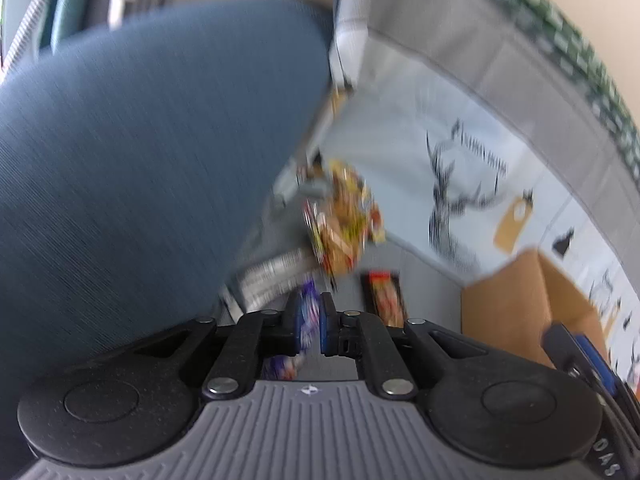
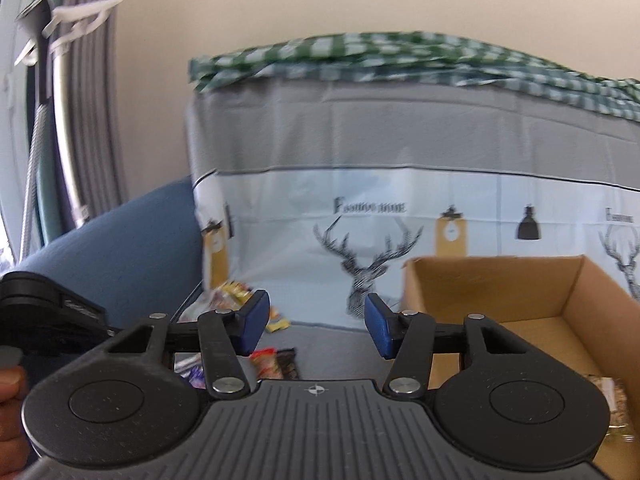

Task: Organize snacks
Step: 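Move both empty tools from the box back to the snack pile, then close the right tool on the red-wrapped small cake while the left tool approaches the purple candy bar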

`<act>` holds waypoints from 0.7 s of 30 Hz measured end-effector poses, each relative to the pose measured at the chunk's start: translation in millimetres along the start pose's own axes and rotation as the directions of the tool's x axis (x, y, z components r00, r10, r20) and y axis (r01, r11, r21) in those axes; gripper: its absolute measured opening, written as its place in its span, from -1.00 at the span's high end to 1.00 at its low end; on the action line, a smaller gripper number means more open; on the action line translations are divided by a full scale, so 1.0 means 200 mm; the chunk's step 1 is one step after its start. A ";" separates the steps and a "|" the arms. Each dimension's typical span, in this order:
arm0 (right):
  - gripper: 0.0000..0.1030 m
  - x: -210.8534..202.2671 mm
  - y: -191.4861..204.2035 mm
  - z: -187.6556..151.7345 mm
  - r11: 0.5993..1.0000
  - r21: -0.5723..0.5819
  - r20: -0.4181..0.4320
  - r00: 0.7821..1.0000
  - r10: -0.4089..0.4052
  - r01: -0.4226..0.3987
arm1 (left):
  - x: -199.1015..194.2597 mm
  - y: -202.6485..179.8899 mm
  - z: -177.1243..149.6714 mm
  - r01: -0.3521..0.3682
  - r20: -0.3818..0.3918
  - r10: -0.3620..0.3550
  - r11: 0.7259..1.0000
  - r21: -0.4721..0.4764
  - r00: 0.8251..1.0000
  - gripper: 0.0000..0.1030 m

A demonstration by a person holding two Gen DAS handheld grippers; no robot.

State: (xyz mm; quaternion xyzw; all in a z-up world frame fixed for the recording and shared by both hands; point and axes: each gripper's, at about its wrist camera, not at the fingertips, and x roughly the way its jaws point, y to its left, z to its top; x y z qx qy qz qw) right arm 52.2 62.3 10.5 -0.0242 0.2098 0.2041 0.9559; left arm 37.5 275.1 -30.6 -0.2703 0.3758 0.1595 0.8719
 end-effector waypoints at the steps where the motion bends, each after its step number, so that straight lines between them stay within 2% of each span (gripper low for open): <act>1: -0.06 0.02 0.01 -0.02 1.000 -0.007 -0.011 1.000 0.005 -0.005 | 0.02 -0.01 -0.02 -0.004 -0.017 0.005 1.000 0.011 1.000 0.85; 6: -0.06 0.15 0.06 -0.13 0.999 -0.044 -0.090 0.996 0.019 -0.023 | 0.07 -0.01 -0.06 -0.014 -0.042 0.015 1.000 0.019 0.999 0.78; 11: -0.06 0.29 0.08 -0.23 0.998 -0.060 -0.149 0.989 0.010 -0.019 | 0.12 -0.04 -0.08 -0.026 -0.038 0.027 0.999 0.025 0.999 0.61; 13: -0.06 0.33 0.07 -0.26 0.997 -0.067 -0.142 0.990 0.019 -0.029 | 0.15 -0.05 -0.08 -0.035 -0.047 0.036 0.999 0.026 0.998 0.50; 15: -0.06 0.40 0.08 -0.28 0.997 -0.080 -0.158 0.987 -0.007 -0.006 | 0.17 -0.05 -0.09 -0.031 -0.049 0.032 0.999 0.016 0.998 0.41; 17: -0.06 0.45 0.06 -0.27 0.999 -0.051 -0.148 0.989 0.007 -0.014 | 0.19 -0.05 -0.09 -0.032 -0.054 0.033 0.999 0.014 0.998 0.33; 21: -0.06 0.55 0.07 -0.29 0.995 -0.099 -0.126 0.992 -0.011 -0.001 | 0.22 -0.06 -0.11 -0.041 -0.077 0.042 0.999 0.020 0.996 0.19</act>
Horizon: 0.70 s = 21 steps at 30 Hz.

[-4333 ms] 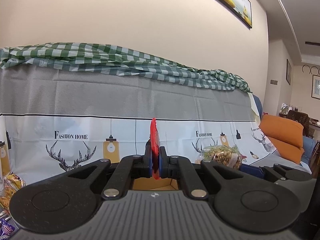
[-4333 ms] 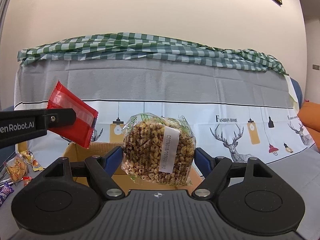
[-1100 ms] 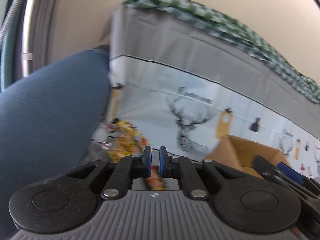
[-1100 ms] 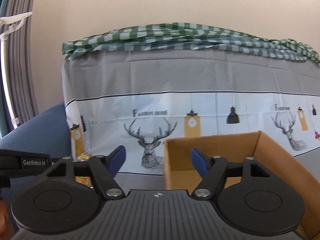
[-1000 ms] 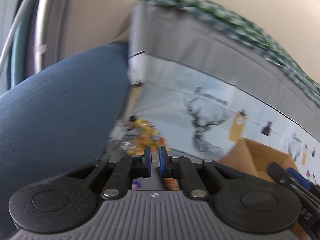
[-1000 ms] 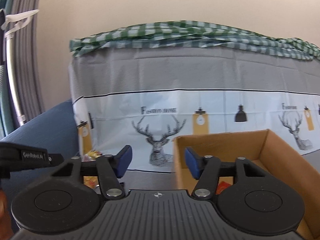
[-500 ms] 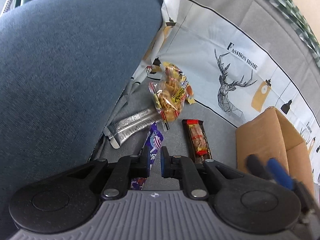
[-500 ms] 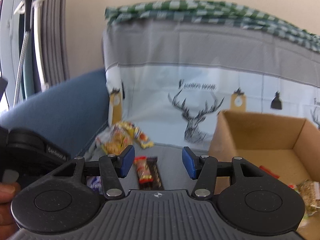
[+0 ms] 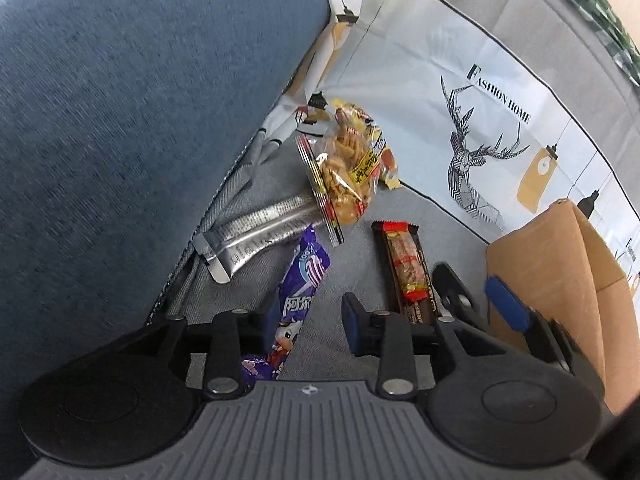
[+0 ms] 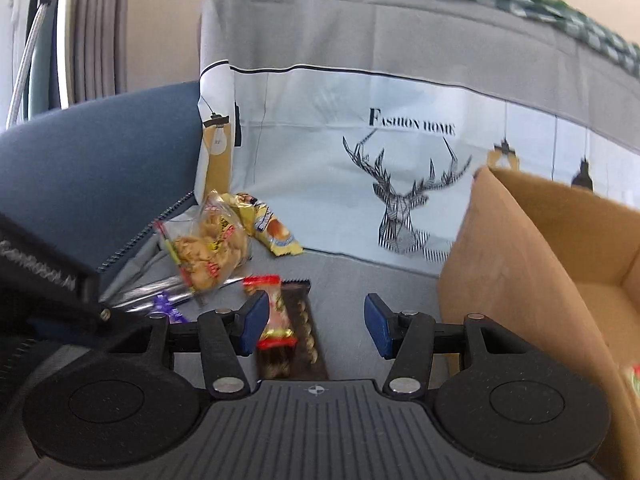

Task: Organize snacks
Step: 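Close the right tool on the red-wrapped small cake while the left tool approaches the purple candy bar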

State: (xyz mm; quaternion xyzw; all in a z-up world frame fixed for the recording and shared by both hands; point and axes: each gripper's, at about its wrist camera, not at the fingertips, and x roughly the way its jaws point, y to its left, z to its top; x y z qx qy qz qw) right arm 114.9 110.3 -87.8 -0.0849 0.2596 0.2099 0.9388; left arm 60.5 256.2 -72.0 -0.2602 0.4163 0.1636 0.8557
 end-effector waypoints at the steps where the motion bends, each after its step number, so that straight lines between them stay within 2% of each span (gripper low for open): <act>1: -0.06 0.03 0.00 0.00 1.000 0.006 -0.005 1.000 0.006 -0.006 | 0.01 0.00 0.00 0.001 -0.003 -0.001 1.000 0.000 1.000 0.16; 6: -0.07 0.14 0.07 -0.02 0.998 -0.049 -0.044 0.998 0.045 -0.047 | 0.02 0.01 0.00 0.002 -0.013 -0.002 1.000 -0.001 1.000 0.12; 10: -0.04 0.18 0.13 -0.06 0.995 -0.088 -0.059 0.997 0.043 -0.048 | 0.03 0.00 0.00 -0.003 -0.020 0.003 1.000 -0.006 1.000 0.10; 12: 0.28 0.18 0.14 -0.07 0.994 -0.104 -0.050 0.998 0.036 -0.041 | 0.04 0.00 0.00 0.002 -0.024 -0.002 1.000 -0.016 1.000 0.10; 14: 0.43 0.16 0.14 -0.07 0.993 -0.113 -0.035 0.999 0.035 -0.039 | 0.04 0.01 0.01 0.004 -0.026 -0.005 1.000 -0.021 1.000 0.10; 21: 0.61 0.07 0.09 -0.03 0.994 -0.091 -0.044 0.997 0.056 -0.059 | 0.02 0.02 0.02 0.033 -0.033 -0.035 0.998 -0.057 0.999 0.10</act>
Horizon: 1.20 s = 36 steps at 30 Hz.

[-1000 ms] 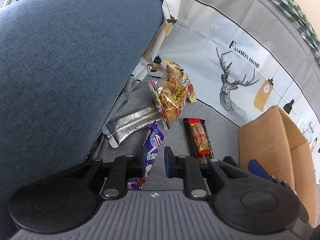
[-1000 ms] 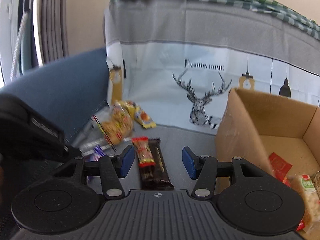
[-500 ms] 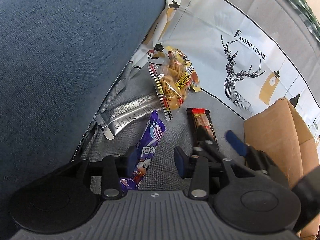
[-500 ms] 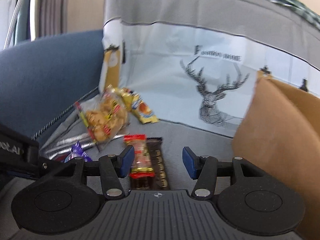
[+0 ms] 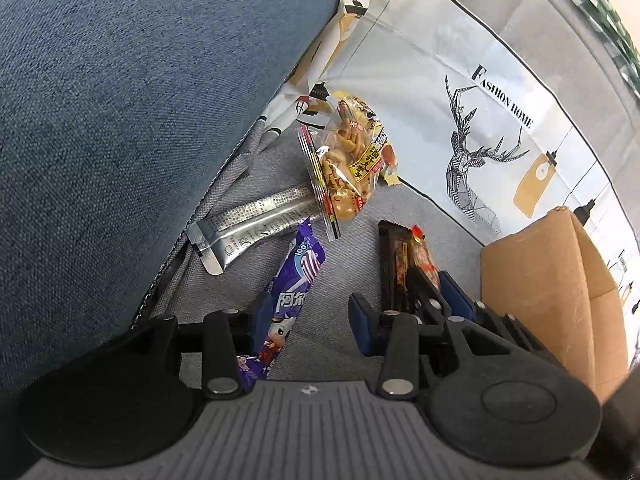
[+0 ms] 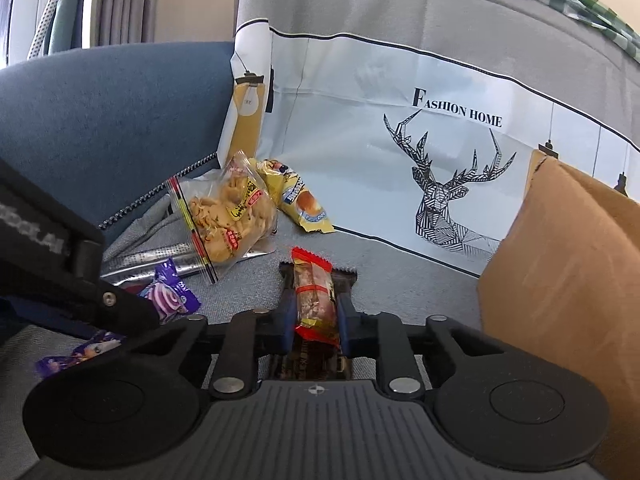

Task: Organize snacks
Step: 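Close the right tool on the red-wrapped small cake while the left tool approaches the purple candy bar, then close the left tool on the purple cartoon candy bar while the right tool holds the cake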

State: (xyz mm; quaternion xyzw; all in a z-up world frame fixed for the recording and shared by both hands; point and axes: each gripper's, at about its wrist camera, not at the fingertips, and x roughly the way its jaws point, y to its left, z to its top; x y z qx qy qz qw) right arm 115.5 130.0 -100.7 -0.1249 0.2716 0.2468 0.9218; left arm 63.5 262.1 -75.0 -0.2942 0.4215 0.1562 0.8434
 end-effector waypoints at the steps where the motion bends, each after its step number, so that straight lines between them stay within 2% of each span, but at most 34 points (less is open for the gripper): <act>1: 0.61 -0.03 0.00 0.01 1.000 -0.003 0.002 1.000 0.006 -0.006 | 0.00 0.00 0.00 0.004 -0.001 -0.004 1.000 -0.003 1.000 0.10; 5: 0.61 -0.16 -0.01 0.00 1.000 -0.016 -0.021 0.999 0.026 -0.026 | -0.01 0.01 0.00 0.028 -0.009 -0.028 1.000 -0.012 1.000 0.10; 12: 0.60 -0.41 -0.01 -0.13 0.999 0.049 -0.170 0.985 0.021 -0.012 | 0.00 0.01 0.00 0.027 -0.021 -0.026 1.000 0.009 0.999 0.10; 14: 0.60 -0.43 -0.01 -0.18 0.996 0.084 -0.197 0.980 0.012 0.005 | 0.00 0.00 0.00 0.019 -0.022 -0.018 1.000 0.020 1.000 0.09; 16: 0.59 -0.39 -0.01 -0.23 0.995 0.100 -0.215 0.976 0.025 -0.004 | 0.01 -0.01 -0.01 0.005 -0.027 -0.004 0.999 0.049 1.000 -0.01; 19: 0.36 -0.33 -0.01 -0.24 0.996 0.090 -0.230 0.972 0.046 -0.026 | 0.04 -0.03 -0.03 -0.029 -0.038 0.034 0.994 0.110 0.999 -0.09; 21: 0.01 -0.30 0.00 -0.22 0.998 0.047 -0.215 0.975 0.050 -0.041 | 0.06 -0.04 -0.03 -0.047 -0.044 0.053 0.990 0.131 0.998 -0.12; 23: -0.09 -0.26 0.00 -0.22 0.999 0.021 -0.231 0.972 0.049 -0.046 | 0.08 -0.04 -0.04 -0.060 -0.051 0.068 0.988 0.145 0.996 -0.14; 24: -0.09 -0.25 -0.02 -0.22 0.998 0.044 -0.238 0.969 0.063 -0.054 | 0.09 -0.05 -0.04 -0.063 -0.057 0.073 0.986 0.153 0.996 -0.14; 26: -0.09 -0.24 -0.05 -0.22 0.994 0.086 -0.248 0.965 0.082 -0.062 | 0.10 -0.06 -0.05 -0.067 -0.065 0.080 0.982 0.174 0.995 -0.14; 29: -0.06 -0.24 -0.04 -0.23 0.995 0.072 -0.245 0.966 0.081 -0.065 | 0.12 -0.09 -0.07 -0.076 -0.069 0.092 0.975 0.210 0.993 -0.14; 31: 0.06 -0.24 -0.05 -0.23 0.993 0.086 -0.244 0.964 0.100 -0.081 | 0.12 -0.10 -0.07 -0.087 -0.062 0.104 0.969 0.230 0.993 -0.14; 33: 0.49 -0.25 -0.06 -0.23 0.992 0.087 -0.243 0.964 0.110 -0.091 | 0.13 -0.11 -0.08 -0.095 -0.056 0.112 0.966 0.241 0.992 -0.13; 35: 0.53 -0.25 -0.07 -0.23 0.990 0.097 -0.241 0.963 0.120 -0.099 | 0.13 -0.12 -0.08 -0.107 -0.052 0.124 0.961 0.256 0.991 -0.07; 36: 0.54 -0.26 -0.07 -0.22 0.989 0.110 -0.237 0.963 0.125 -0.102 | 0.13 -0.13 -0.09 -0.120 -0.046 0.137 0.955 0.271 0.989 0.10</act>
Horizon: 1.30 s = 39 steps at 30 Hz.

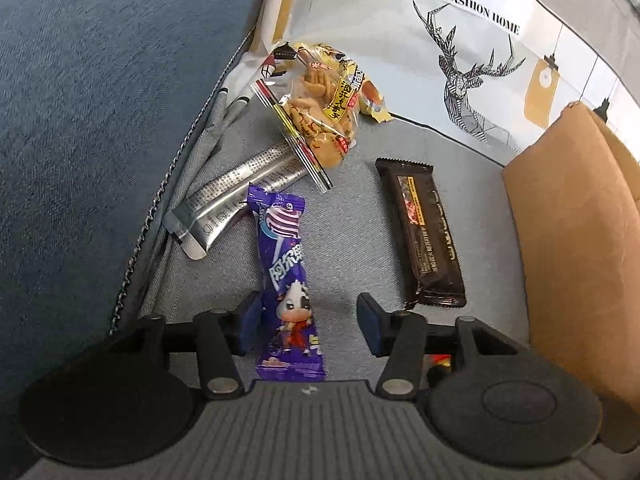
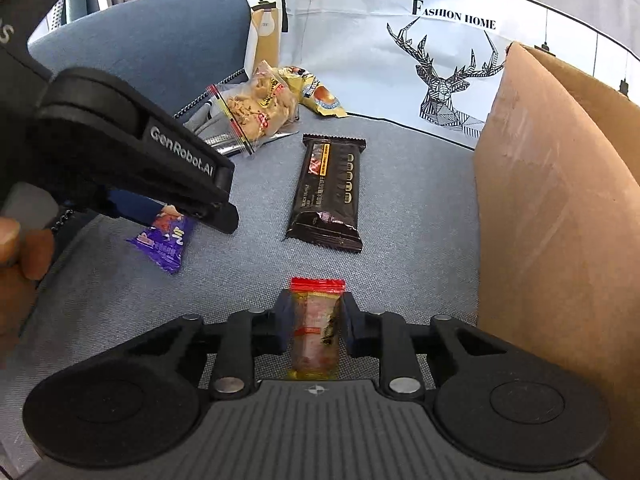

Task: Organize snacks
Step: 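Close the left tool on the purple cartoon candy bar while the right tool holds the cake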

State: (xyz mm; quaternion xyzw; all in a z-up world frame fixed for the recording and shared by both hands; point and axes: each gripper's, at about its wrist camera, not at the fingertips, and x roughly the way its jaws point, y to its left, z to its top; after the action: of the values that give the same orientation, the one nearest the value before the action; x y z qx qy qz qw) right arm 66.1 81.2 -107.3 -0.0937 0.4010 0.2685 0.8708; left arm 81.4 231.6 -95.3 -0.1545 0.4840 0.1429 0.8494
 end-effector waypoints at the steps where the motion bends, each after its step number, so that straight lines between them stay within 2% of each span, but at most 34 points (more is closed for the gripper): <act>1: 0.55 -0.01 -0.01 0.00 1.000 0.012 0.009 1.000 0.008 -0.008 | 0.00 -0.01 0.00 -0.017 0.003 0.017 1.000 0.019 1.000 0.38; 4: 0.56 -0.04 -0.02 0.02 0.999 0.018 0.047 0.998 0.030 -0.031 | -0.01 0.00 0.01 -0.028 0.018 0.028 0.999 0.025 0.999 0.67; 9: 0.55 -0.06 -0.02 0.03 0.997 0.023 0.064 0.995 0.078 -0.080 | -0.06 0.05 0.03 0.025 0.059 -0.022 0.998 -0.049 0.998 0.68; 12: 0.54 -0.02 -0.01 0.02 0.996 0.014 0.001 0.996 0.086 -0.086 | -0.03 0.08 0.03 0.046 0.033 -0.044 0.995 -0.085 0.999 0.67; 14: 0.53 -0.01 -0.01 0.01 0.996 0.029 -0.009 0.997 0.081 -0.081 | -0.02 0.09 0.03 0.054 0.015 -0.053 0.993 -0.104 0.998 0.66; 16: 0.51 -0.01 -0.01 0.01 0.996 0.027 -0.010 0.997 0.080 -0.080 | -0.01 0.10 0.03 0.052 0.011 -0.051 0.992 -0.115 0.999 0.58; 20: 0.16 -0.02 -0.01 0.01 0.997 0.027 -0.027 0.997 0.069 -0.069 | -0.01 0.09 0.03 0.046 0.012 -0.045 0.993 -0.113 0.999 0.38; 21: 0.13 -0.02 -0.01 0.01 0.998 0.022 -0.038 0.997 0.065 -0.064 | -0.01 0.09 0.03 0.043 0.010 -0.043 0.993 -0.110 0.999 0.33; 25: 0.12 -0.03 -0.01 0.01 0.998 0.005 -0.054 0.996 0.066 -0.066 | 0.00 0.08 0.03 0.035 0.005 -0.035 0.995 -0.097 0.999 0.21; 29: 0.11 -0.02 0.02 0.00 0.998 -0.030 -0.058 0.997 0.053 -0.054 | 0.01 0.06 0.03 0.023 0.010 -0.022 0.997 -0.074 1.000 0.19; 31: 0.15 -0.03 0.03 0.00 0.997 -0.047 -0.055 0.997 0.050 -0.053 | 0.01 0.06 0.03 0.017 0.014 -0.016 0.998 -0.066 1.000 0.19; 32: 0.29 -0.03 0.03 -0.01 0.997 -0.050 -0.052 0.997 0.053 -0.056 | 0.01 0.05 0.02 0.014 0.016 -0.013 0.998 -0.061 1.000 0.19; 33: 0.53 -0.03 0.03 -0.01 0.997 -0.054 -0.049 0.997 0.055 -0.057 | 0.01 0.05 0.02 0.010 0.019 -0.009 0.998 -0.054 1.000 0.19; 35: 0.63 -0.03 0.03 -0.01 0.997 -0.062 -0.040 0.998 0.046 -0.049 | 0.01 0.03 0.02 -0.001 0.022 0.002 0.999 -0.039 1.000 0.22; 36: 0.63 -0.03 0.03 0.00 0.997 -0.061 -0.036 0.998 0.044 -0.046 | 0.01 0.03 0.02 -0.009 0.025 0.009 0.999 -0.032 1.000 0.35; 37: 0.64 -0.03 0.03 0.00 0.997 -0.058 -0.032 0.999 0.042 -0.044 | 0.01 0.03 0.02 -0.014 0.027 0.015 1.000 -0.027 1.000 0.59; 39: 0.65 -0.04 0.03 0.00 0.998 -0.055 -0.015 0.999 0.041 -0.041 | 0.01 0.04 0.03 -0.007 0.029 0.007 0.999 -0.032 1.000 0.67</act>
State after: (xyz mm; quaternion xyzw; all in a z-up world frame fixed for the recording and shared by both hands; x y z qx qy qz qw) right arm 58.5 82.6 -99.9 -0.1114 0.4014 0.2966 0.8593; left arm 83.5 241.0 -95.9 -0.1641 0.4697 0.1558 0.8533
